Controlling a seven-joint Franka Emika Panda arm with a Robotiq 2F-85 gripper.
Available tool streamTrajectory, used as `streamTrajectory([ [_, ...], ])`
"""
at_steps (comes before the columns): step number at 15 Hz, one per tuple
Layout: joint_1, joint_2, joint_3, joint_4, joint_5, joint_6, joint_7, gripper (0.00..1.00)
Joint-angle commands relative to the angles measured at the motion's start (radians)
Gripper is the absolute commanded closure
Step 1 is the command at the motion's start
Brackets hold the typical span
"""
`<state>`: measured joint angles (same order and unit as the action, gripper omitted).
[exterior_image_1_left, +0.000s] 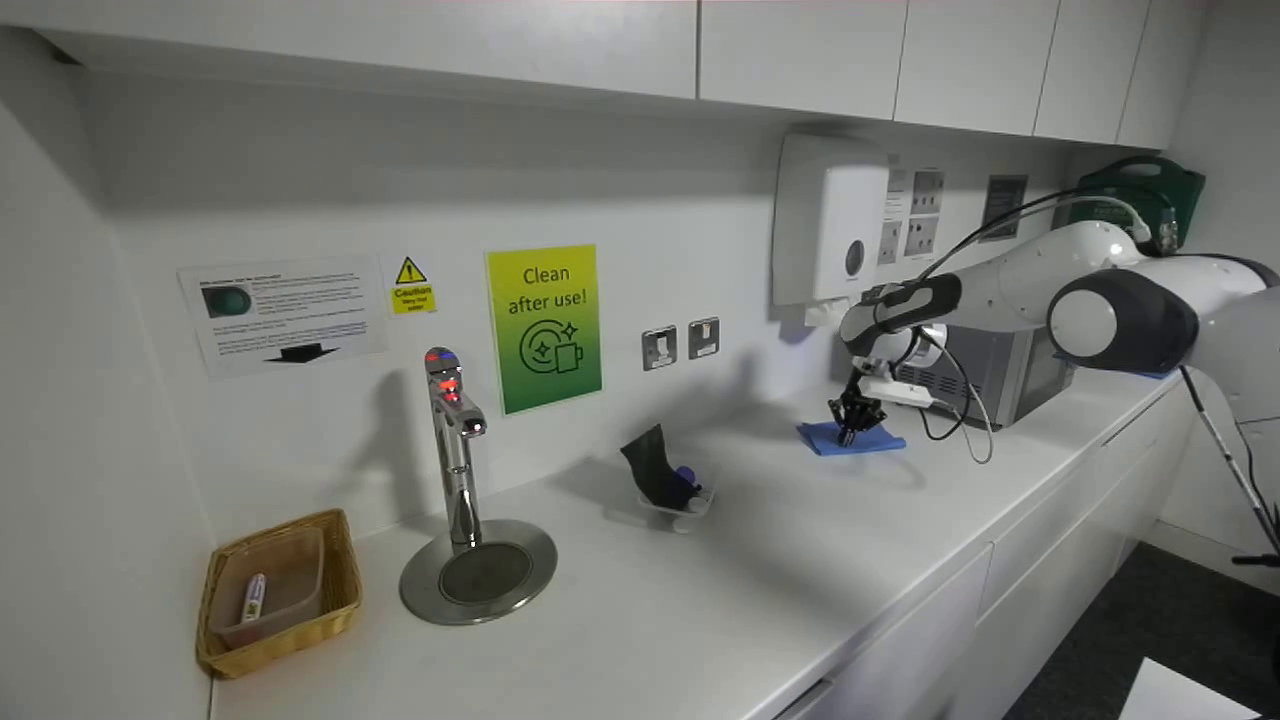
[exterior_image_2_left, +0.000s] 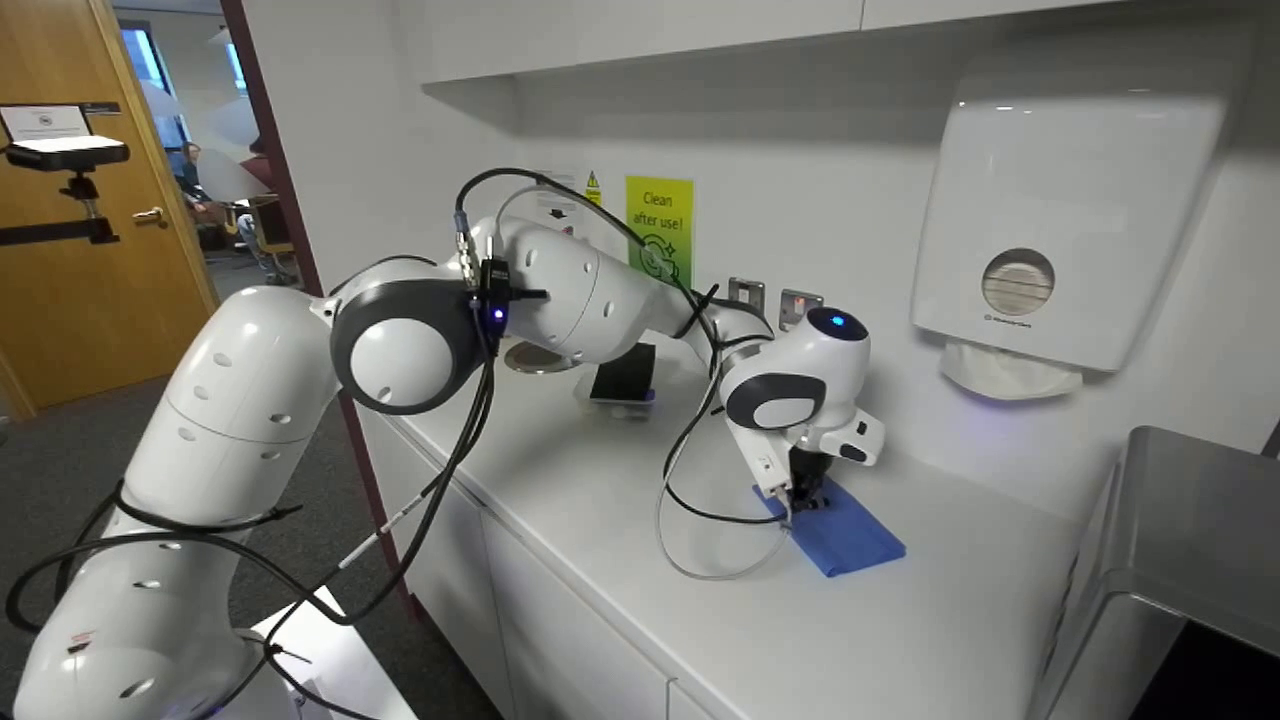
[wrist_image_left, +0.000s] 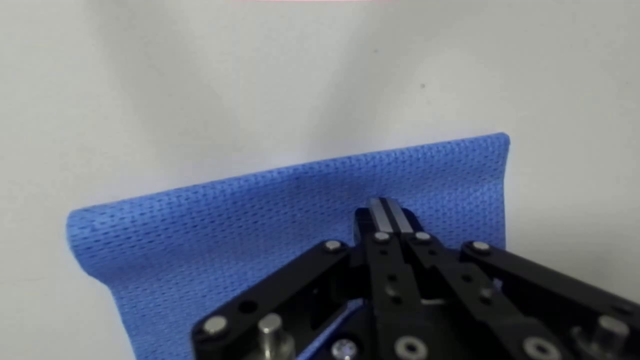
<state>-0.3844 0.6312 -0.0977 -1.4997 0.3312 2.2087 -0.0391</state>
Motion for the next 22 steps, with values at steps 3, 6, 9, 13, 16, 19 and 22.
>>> streamTrajectory([
  [3, 0.005, 0.072, 0.040, 0.127, 0.016, -0.104, -0.012, 1.00],
  [6, 0.020, 0.091, 0.054, 0.169, 0.009, -0.130, -0.008, 1.00],
  [9, 0.040, 0.111, 0.062, 0.210, 0.001, -0.152, -0.001, 1.00],
  [13, 0.090, 0.138, 0.064, 0.259, -0.026, -0.174, 0.018, 1.00],
  [16, 0.132, 0.157, 0.063, 0.293, -0.049, -0.190, 0.028, 1.00],
  [19, 0.177, 0.170, 0.063, 0.316, -0.085, -0.198, 0.033, 1.00],
  [22, 0.224, 0.165, 0.061, 0.309, -0.138, -0.194, 0.031, 1.00],
])
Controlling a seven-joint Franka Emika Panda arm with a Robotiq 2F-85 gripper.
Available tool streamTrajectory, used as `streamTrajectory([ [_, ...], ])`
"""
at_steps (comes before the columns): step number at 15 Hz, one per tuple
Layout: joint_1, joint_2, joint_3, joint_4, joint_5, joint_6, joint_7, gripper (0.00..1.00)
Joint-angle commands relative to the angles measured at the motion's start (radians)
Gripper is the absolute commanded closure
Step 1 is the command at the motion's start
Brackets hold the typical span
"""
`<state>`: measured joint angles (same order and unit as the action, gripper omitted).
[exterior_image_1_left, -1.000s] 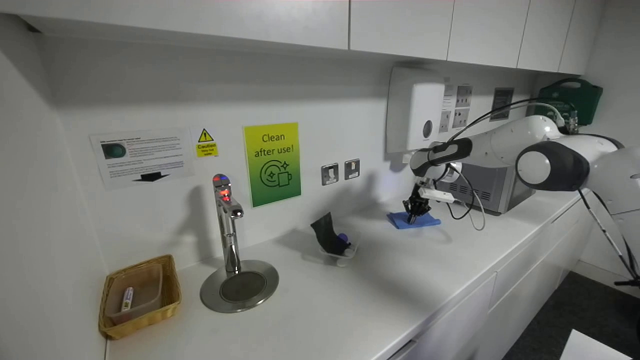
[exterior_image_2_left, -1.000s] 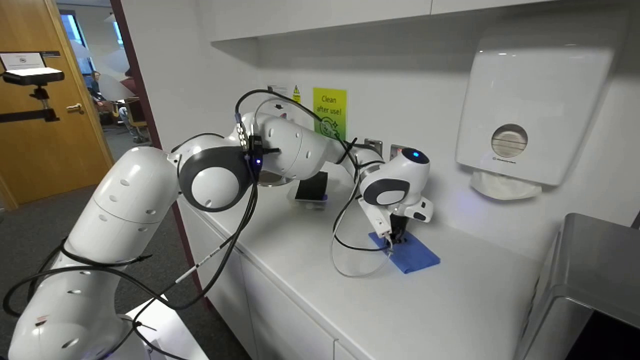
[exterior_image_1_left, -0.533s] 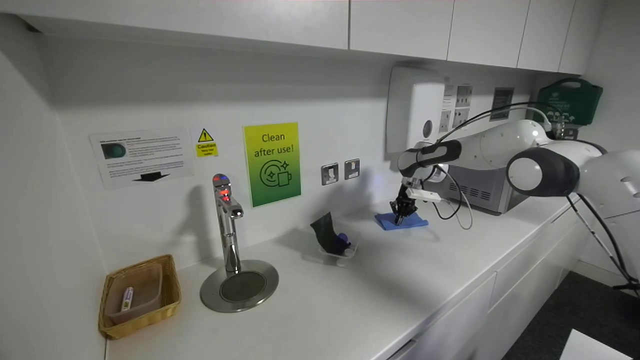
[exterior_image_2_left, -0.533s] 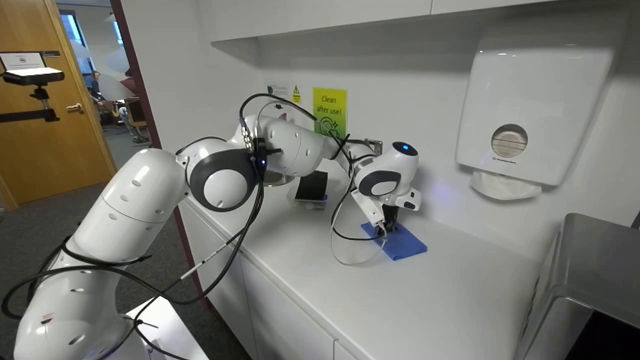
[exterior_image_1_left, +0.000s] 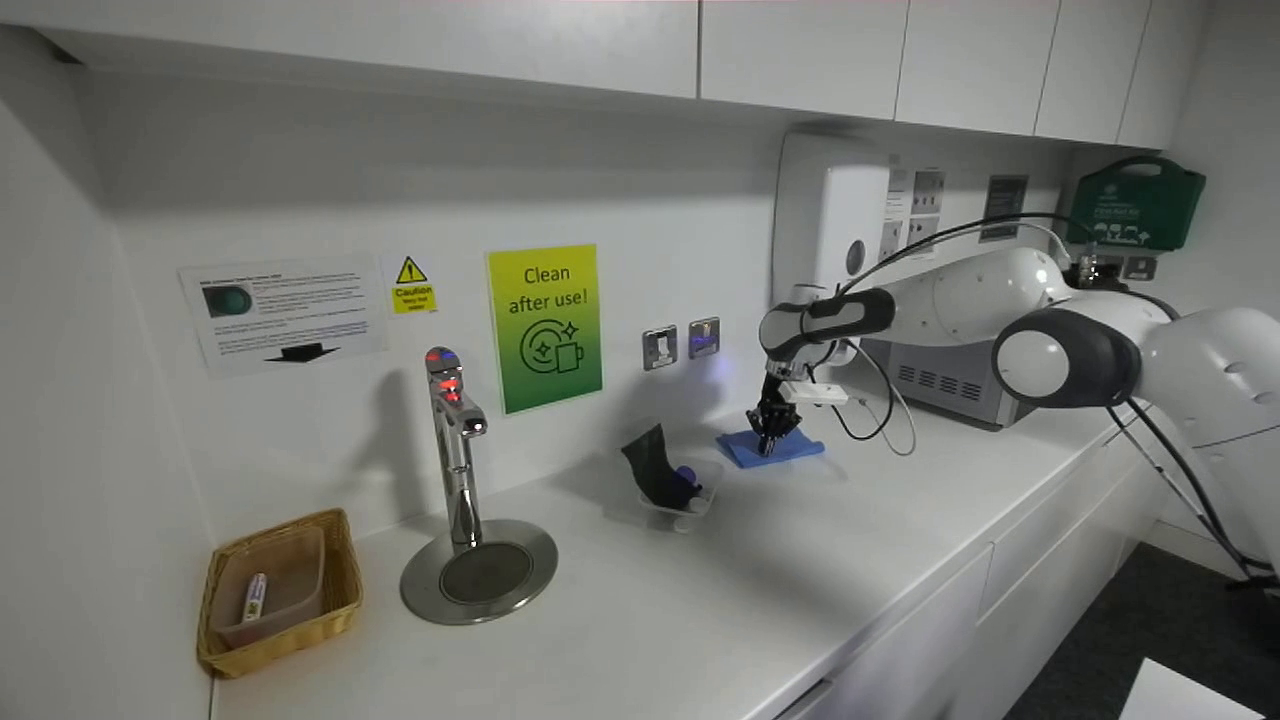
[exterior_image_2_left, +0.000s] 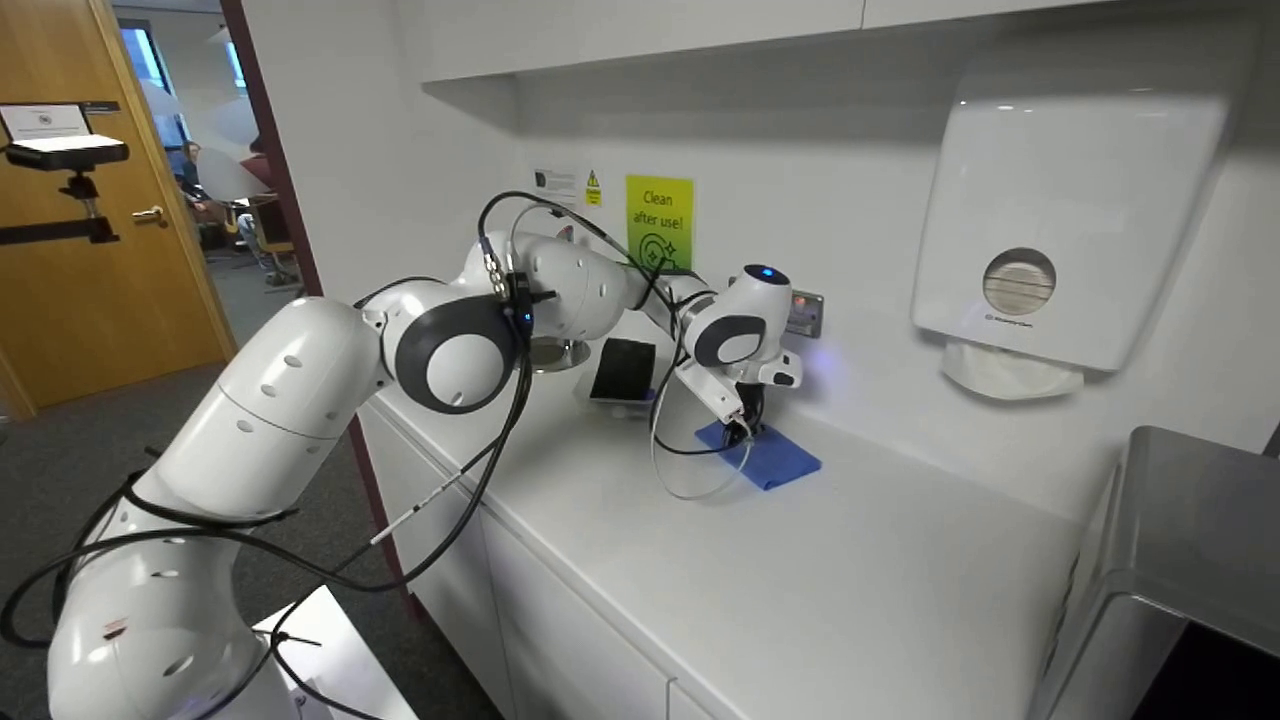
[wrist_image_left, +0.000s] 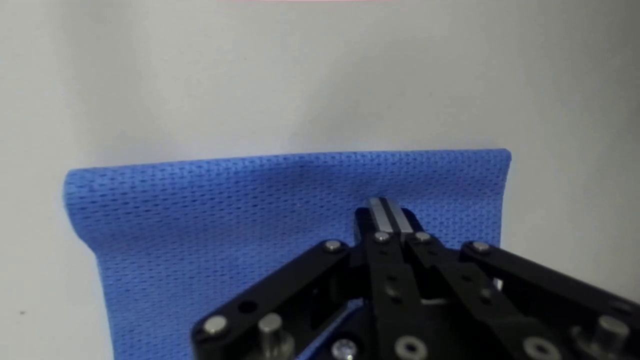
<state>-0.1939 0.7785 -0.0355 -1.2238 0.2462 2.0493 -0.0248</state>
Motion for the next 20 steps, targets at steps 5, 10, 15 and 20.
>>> streamTrajectory([
  [5, 0.100, -0.039, 0.011, -0.064, -0.132, 0.004, -0.022, 1.00],
  [10, 0.151, -0.157, 0.023, -0.256, -0.189, 0.092, -0.077, 1.00],
  [15, 0.177, -0.280, 0.017, -0.453, -0.266, 0.205, -0.086, 1.00],
  [20, 0.175, -0.414, 0.017, -0.668, -0.290, 0.319, -0.076, 1.00],
])
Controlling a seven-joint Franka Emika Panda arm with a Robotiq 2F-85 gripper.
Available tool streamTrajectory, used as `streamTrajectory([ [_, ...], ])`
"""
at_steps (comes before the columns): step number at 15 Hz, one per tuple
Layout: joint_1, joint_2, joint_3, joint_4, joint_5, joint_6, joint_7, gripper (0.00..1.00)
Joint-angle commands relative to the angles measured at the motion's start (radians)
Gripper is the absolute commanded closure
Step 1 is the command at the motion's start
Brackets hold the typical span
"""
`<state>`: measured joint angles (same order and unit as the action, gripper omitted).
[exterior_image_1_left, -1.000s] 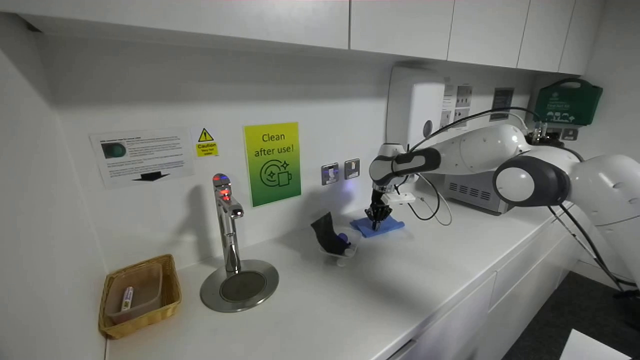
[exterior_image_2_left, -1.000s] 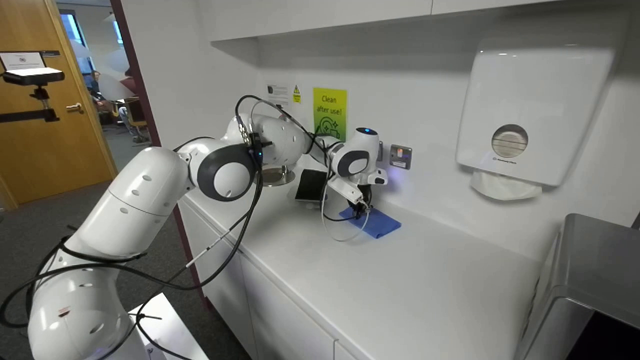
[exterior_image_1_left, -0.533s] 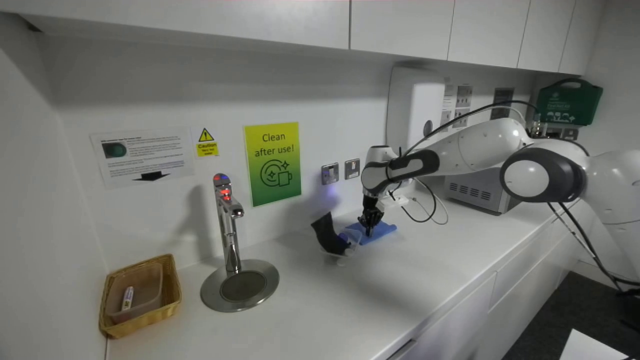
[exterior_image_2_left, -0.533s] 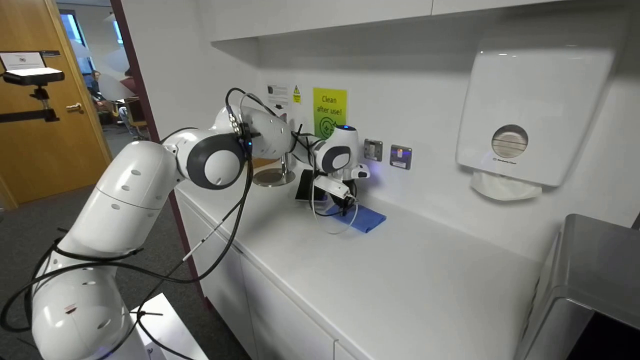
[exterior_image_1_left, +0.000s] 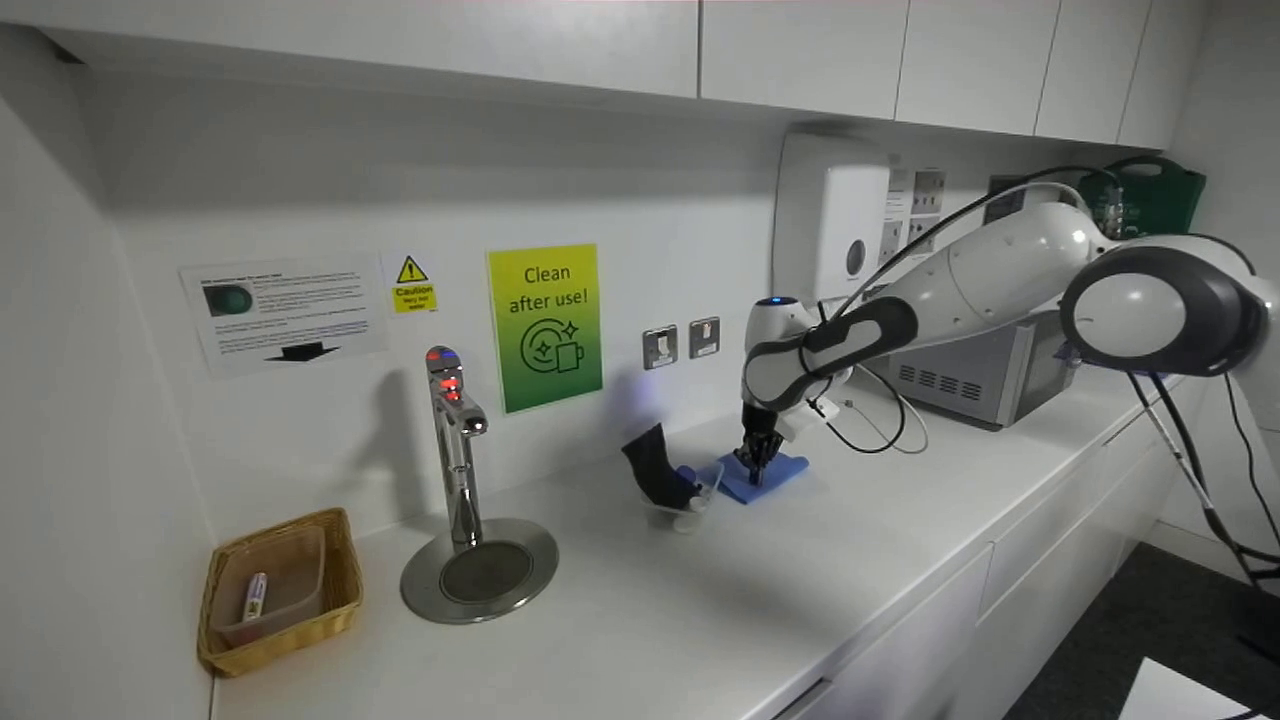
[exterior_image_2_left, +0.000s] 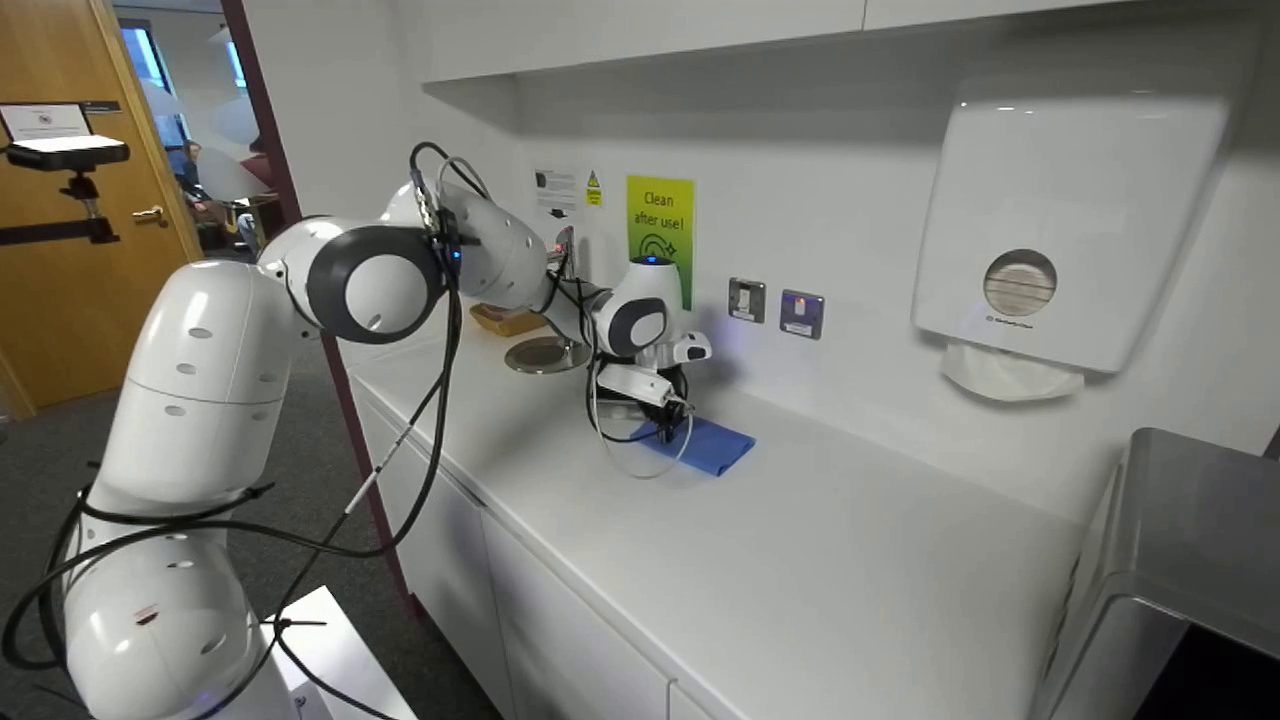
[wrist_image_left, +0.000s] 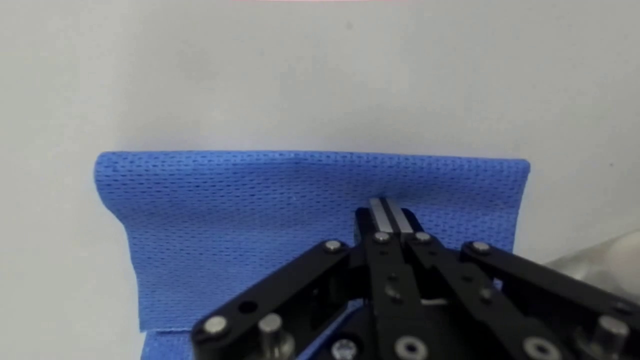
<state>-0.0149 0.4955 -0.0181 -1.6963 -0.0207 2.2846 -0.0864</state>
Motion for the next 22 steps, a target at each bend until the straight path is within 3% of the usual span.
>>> streamTrajectory([
  [1, -0.004, -0.159, 0.001, -0.240, -0.024, 0.107, -0.012, 1.00],
  [6, -0.003, -0.301, 0.000, -0.470, -0.018, 0.247, 0.005, 1.00],
  [12, 0.000, -0.424, -0.001, -0.667, -0.009, 0.353, 0.033, 1.00],
  [22, -0.058, -0.520, -0.057, -0.814, 0.095, 0.372, 0.063, 1.00],
])
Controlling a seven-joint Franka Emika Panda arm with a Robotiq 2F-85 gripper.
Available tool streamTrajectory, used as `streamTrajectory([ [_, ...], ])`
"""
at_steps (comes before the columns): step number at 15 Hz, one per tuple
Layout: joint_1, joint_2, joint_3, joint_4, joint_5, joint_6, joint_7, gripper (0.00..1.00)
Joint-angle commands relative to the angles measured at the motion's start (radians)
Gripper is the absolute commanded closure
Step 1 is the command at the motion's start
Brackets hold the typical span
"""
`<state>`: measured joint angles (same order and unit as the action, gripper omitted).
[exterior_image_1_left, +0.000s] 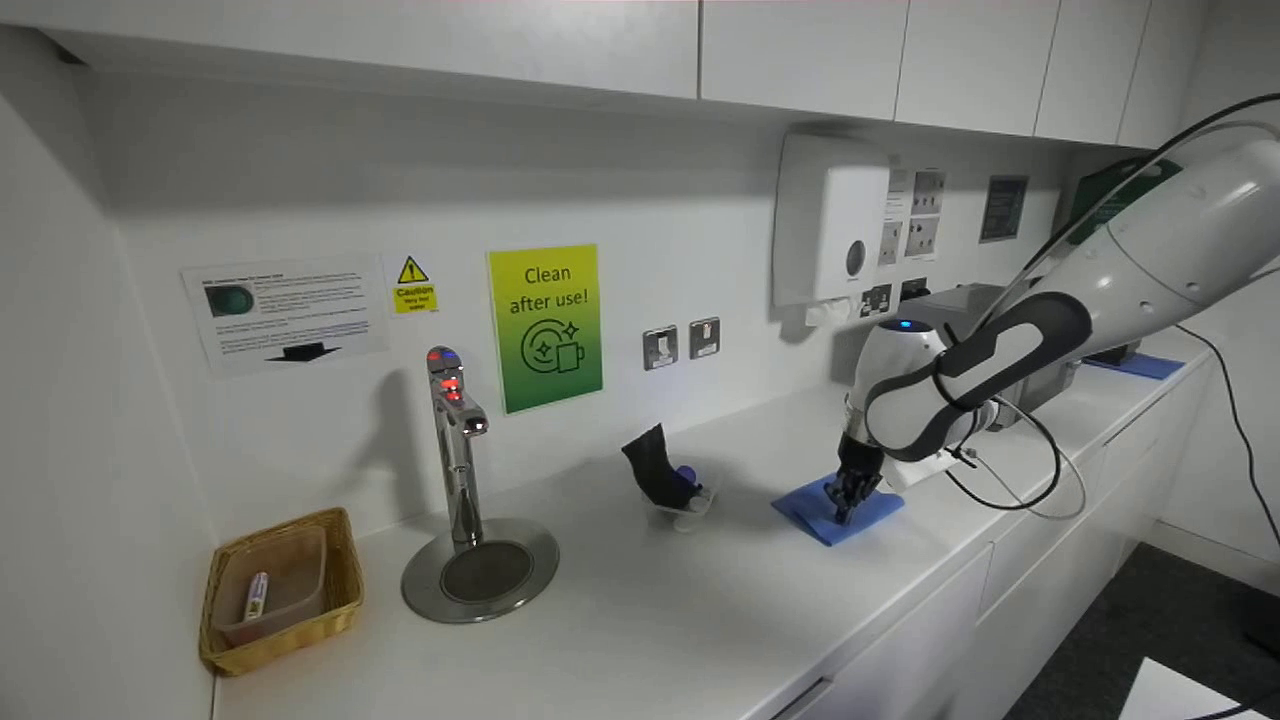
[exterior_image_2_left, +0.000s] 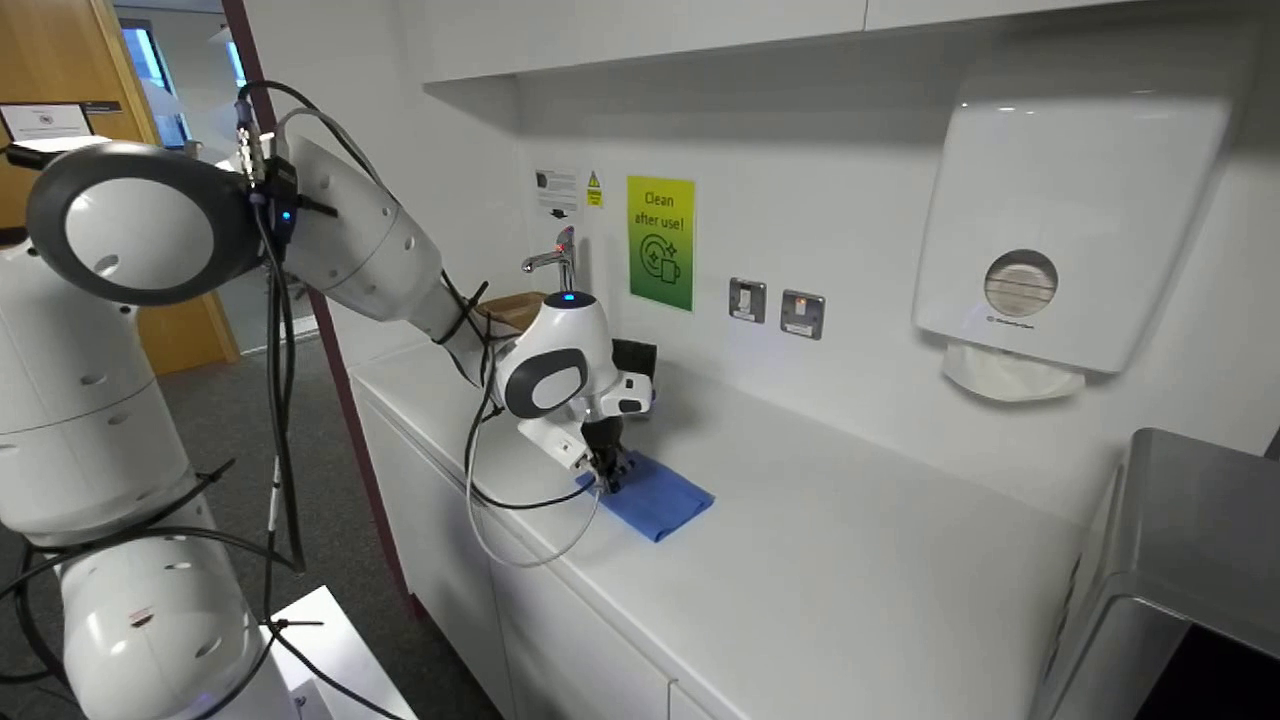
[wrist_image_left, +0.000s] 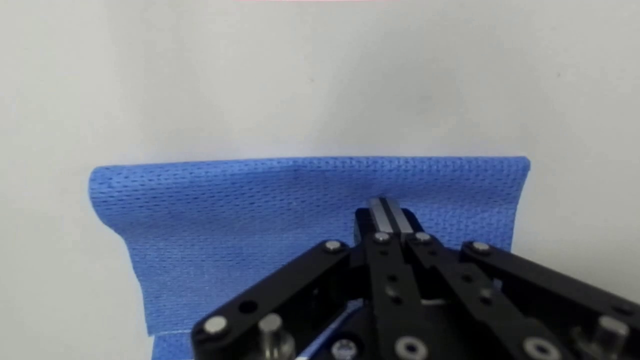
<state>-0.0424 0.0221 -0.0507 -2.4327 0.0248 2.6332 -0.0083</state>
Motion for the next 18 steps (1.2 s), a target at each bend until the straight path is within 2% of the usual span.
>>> streamTrajectory([
  [1, -0.043, -0.049, -0.038, -0.083, 0.064, 0.021, -0.017, 1.00],
  [4, -0.077, -0.042, -0.076, -0.079, 0.114, 0.010, -0.031, 1.00],
  [10, -0.138, 0.024, -0.140, -0.009, 0.144, -0.013, -0.032, 1.00],
  [18, -0.191, 0.152, -0.174, 0.192, 0.132, -0.078, -0.039, 1.00],
])
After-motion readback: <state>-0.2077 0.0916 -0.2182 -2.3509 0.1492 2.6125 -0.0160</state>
